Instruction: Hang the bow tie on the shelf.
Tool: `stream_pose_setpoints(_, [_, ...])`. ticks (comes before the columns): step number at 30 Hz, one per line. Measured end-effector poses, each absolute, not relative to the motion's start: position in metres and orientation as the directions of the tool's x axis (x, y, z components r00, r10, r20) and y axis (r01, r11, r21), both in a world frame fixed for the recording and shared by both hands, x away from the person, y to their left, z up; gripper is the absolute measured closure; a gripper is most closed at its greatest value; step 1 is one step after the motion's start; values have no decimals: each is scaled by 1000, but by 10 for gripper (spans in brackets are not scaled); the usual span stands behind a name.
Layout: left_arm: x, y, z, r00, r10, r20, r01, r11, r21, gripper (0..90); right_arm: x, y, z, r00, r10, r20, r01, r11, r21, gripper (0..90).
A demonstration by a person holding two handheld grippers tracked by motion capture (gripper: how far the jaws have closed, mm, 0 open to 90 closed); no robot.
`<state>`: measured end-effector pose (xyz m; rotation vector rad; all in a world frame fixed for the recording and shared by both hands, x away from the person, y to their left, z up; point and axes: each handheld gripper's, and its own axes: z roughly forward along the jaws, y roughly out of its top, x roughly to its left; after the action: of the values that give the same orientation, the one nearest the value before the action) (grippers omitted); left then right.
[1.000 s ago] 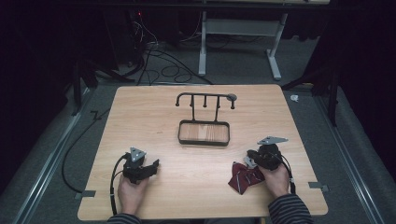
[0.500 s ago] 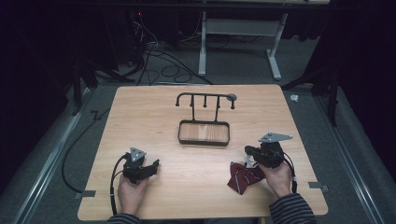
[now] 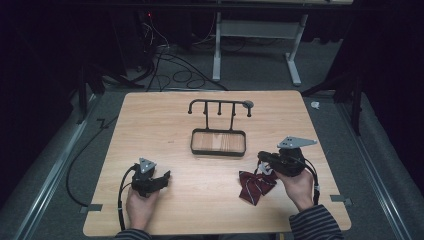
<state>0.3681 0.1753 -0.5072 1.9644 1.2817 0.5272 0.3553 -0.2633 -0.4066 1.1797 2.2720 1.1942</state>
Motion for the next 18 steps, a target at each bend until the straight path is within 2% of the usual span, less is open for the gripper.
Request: stream_pose_setpoints(18, [368,175,-507,422,905,-46,610,-246,753,346,356,-258,-378,-657,748,91,474,316,822,883])
